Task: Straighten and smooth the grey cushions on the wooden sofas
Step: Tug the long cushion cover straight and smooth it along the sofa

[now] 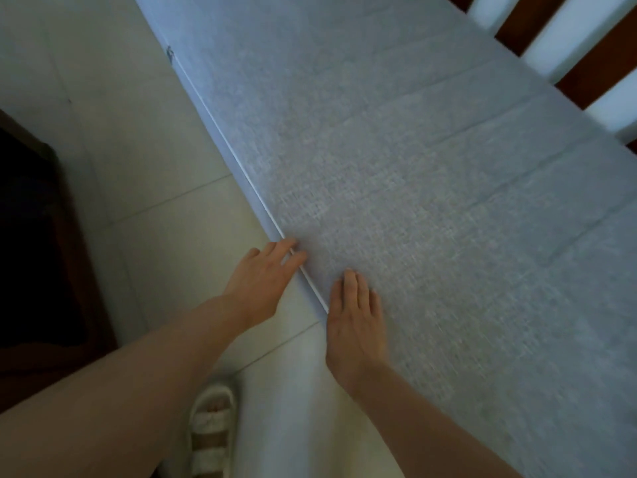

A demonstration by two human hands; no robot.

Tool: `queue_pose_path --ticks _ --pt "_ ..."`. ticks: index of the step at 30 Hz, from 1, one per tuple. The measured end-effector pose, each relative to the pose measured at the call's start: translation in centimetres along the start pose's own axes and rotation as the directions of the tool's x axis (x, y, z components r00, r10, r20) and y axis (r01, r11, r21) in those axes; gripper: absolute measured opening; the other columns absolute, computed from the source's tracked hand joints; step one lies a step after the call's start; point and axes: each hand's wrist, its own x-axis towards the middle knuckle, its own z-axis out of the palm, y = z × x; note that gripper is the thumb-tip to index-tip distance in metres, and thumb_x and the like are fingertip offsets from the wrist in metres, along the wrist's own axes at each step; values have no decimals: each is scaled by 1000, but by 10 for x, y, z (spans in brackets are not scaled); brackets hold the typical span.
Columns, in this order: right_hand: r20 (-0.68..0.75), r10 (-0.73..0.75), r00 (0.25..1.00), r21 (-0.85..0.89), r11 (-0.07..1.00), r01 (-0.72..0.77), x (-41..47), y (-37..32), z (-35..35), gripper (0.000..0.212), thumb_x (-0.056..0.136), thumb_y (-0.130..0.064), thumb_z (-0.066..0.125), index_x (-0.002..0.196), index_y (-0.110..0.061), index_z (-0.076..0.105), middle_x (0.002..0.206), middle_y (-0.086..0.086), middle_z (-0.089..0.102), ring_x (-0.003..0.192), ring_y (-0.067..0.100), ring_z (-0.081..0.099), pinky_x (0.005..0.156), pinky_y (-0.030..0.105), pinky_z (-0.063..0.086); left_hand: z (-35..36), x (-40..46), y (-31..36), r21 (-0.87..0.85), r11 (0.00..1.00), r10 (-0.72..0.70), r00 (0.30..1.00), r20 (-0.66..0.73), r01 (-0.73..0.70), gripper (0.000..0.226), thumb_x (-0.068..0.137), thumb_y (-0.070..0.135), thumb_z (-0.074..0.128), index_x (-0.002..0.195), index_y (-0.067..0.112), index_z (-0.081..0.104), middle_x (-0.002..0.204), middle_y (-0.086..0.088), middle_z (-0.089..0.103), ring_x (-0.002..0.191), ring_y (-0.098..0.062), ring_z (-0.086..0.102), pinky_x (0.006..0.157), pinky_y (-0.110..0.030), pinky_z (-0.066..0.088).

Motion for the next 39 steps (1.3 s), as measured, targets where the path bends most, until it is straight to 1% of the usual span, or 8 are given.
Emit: queue_pose_path --ticks 3,6,8,14,27,31,34,39 --pt "-40 50 998 -2 999 -50 33 -16 -7 88 89 -28 58 148 4 2 155 23 0 144 36 1 117 49 9 -3 31 -34 52 998 52 995 -84 -47 97 22 8 89 114 14 60 121 -13 59 101 -30 61 77 -43 52" --pt "-95 175 980 49 984 -171 74 -35 -9 118 59 -40 83 142 8 15 147 26 24 137 39 22 111 54 26 -2 65 -73 66 990 129 985 -117 -122 99 31 9 87 122 17 48 127 -12 54 112 -29 47 88 -49 47" --pt "-127 225 966 80 973 -216 101 -51 -8 125 54 -41 85 141 6 9 146 28 20 137 39 18 111 57 19 1 87 -100 89 976 212 968 -131 -201 93 40 7 83 124 19 43 128 -11 50 112 -29 42 90 -50 44" --pt "-161 371 914 109 928 -357 166 -84 -23 86 79 -23 59 146 -1 10 150 30 11 141 44 7 111 65 7 -6 132 -165 55 912 408 889 -206 -406 66 58 0 73 115 18 46 116 -9 44 99 -29 47 79 -40 42" --pt "-183 443 878 206 890 -406 210 -93 -42 80 69 -21 66 137 1 29 135 32 30 130 47 24 108 64 19 -31 177 -213 91 784 621 778 -96 -615 69 52 1 74 114 16 47 112 -10 48 89 -25 42 71 -36 45" --pt "-303 471 829 202 882 -427 215 -101 -40 43 78 -14 45 119 1 46 120 25 42 117 42 38 103 59 29 -29 198 -228 42 664 740 648 -182 -747 38 71 -1 58 106 11 53 106 -9 52 87 -25 46 70 -35 46" --pt "-299 515 803 215 856 -470 227 -107 -42 44 75 -14 27 113 1 44 115 22 41 110 40 40 100 53 27 -27 213 -236 -3 545 822 534 -197 -839 29 74 1 52 101 9 58 100 -7 55 86 -22 48 71 -33 48" --pt "-303 559 772 119 826 -551 232 -117 -44 43 71 -15 50 111 0 43 108 20 42 100 37 40 95 49 29 -20 218 -244 -52 439 881 441 -168 -897 29 72 -5 58 98 6 57 94 -9 58 82 -24 51 69 -36 48"
